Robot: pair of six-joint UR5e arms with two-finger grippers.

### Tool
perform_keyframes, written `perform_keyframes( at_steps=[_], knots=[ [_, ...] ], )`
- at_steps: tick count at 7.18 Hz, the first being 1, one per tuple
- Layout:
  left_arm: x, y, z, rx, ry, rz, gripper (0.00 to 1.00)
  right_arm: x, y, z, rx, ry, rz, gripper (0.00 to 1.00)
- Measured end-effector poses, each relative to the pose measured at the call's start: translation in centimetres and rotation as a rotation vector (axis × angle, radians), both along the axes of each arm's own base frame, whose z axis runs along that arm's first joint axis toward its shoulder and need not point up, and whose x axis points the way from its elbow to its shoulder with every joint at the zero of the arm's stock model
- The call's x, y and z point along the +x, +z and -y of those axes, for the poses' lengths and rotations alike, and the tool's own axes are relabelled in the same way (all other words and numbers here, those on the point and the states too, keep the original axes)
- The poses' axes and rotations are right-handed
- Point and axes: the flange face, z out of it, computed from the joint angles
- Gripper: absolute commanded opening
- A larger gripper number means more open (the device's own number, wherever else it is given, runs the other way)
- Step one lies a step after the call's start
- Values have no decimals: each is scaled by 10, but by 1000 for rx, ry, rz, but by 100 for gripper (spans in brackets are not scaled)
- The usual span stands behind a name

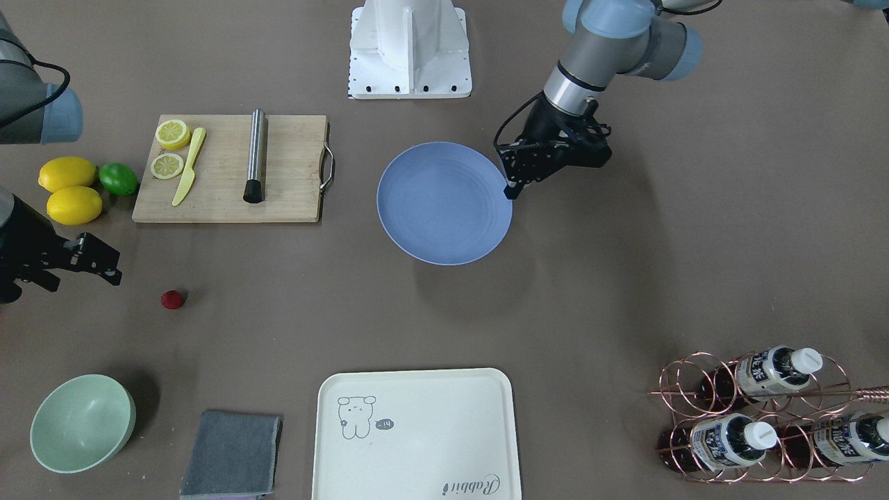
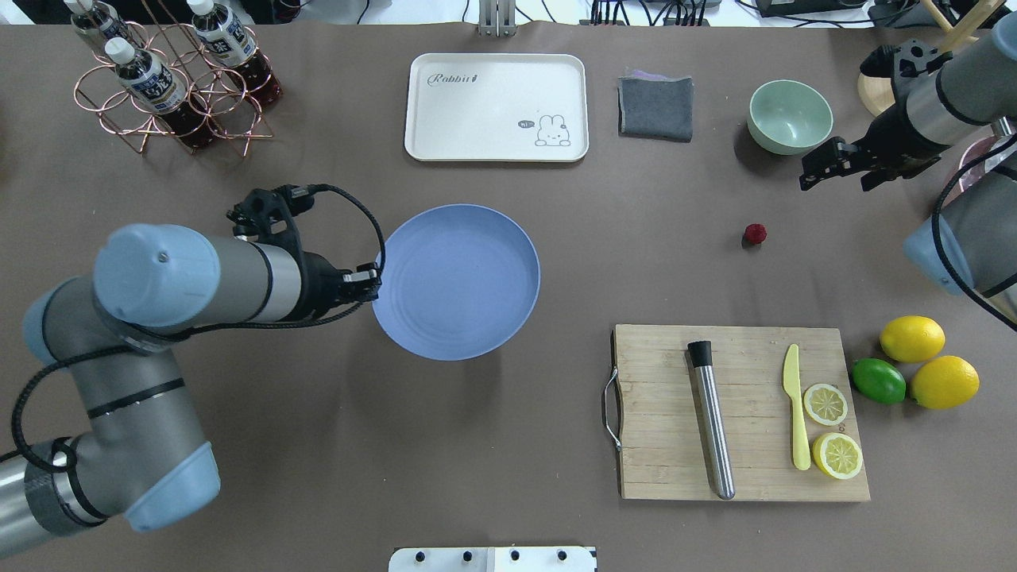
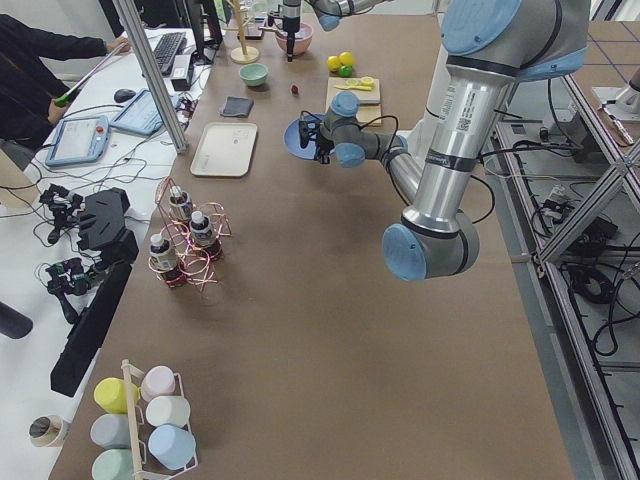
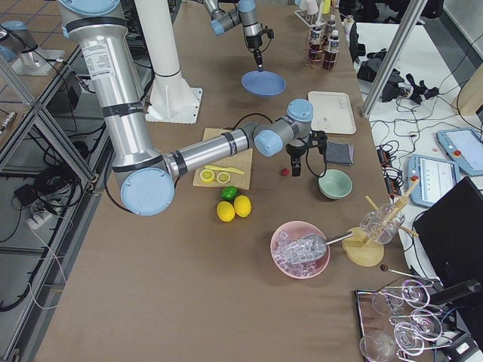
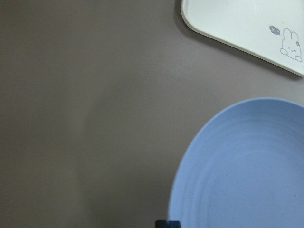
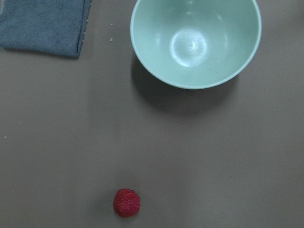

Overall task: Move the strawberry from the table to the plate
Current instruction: 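Set the plate down mid-table with the left gripper while the right gripper lowers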

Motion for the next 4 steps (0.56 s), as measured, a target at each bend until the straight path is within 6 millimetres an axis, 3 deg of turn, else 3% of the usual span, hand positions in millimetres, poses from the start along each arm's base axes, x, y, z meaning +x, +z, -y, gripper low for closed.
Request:
perform_keyframes(
  at_steps=[2,4],
  knots=[
    [24,-11,-21,5,-11,11,0,-36,2,-10,-3,9,-25,100],
    [34,-10,-30,7,-18,17,0,-55,5,-17,-9,5,-44,100]
  ],
)
